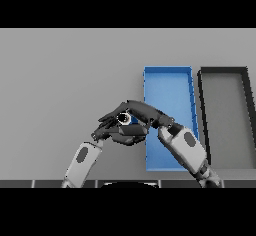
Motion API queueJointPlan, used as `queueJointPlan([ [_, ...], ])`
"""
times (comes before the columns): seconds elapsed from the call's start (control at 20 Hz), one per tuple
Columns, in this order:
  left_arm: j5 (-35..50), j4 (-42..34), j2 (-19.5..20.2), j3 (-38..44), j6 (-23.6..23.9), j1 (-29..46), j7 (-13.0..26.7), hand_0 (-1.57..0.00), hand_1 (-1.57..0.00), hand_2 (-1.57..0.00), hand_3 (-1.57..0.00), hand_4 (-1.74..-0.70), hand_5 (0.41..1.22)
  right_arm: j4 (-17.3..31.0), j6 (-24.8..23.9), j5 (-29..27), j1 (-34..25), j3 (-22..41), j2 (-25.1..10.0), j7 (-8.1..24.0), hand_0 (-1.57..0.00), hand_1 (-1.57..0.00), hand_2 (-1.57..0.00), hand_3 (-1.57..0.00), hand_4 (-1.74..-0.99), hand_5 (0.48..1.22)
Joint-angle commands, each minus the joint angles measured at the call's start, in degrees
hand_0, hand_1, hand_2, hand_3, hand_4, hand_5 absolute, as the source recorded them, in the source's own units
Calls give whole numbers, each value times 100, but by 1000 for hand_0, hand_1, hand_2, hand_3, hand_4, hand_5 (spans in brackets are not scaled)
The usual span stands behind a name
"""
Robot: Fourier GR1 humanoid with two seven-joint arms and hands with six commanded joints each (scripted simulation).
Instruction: Pick up the blue pipe and place it into the blue bin.
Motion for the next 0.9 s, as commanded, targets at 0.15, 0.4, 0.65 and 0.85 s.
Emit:
queueJointPlan([
  [0.15,2,19,-14,0,-17,-76,82,-8,-7,-7,-6,-907,450,30,-317,-960,-830,-612,-80,580,-1571,-1571,-1571,-1571,-1741,1221],
  [0.4,97,13,31,64,-95,-71,212,-2,-2,-2,-1,-905,433,605,-758,-1372,-2213,-1513,-456,413,-1571,-1571,-1571,-1571,-1741,1221],
  [0.65,25,-33,46,27,-60,-13,245,0,0,0,0,-890,421,1595,-997,-916,-2769,-2240,-1038,441,-1571,-1571,-1571,-1571,-1741,1221],
  [0.85,-33,-54,82,27,-36,-76,154,1,1,1,1,-877,412,2132,-765,-451,-2384,-2587,-1443,328,-1571,-1571,-1571,-1571,-1741,1221],
])
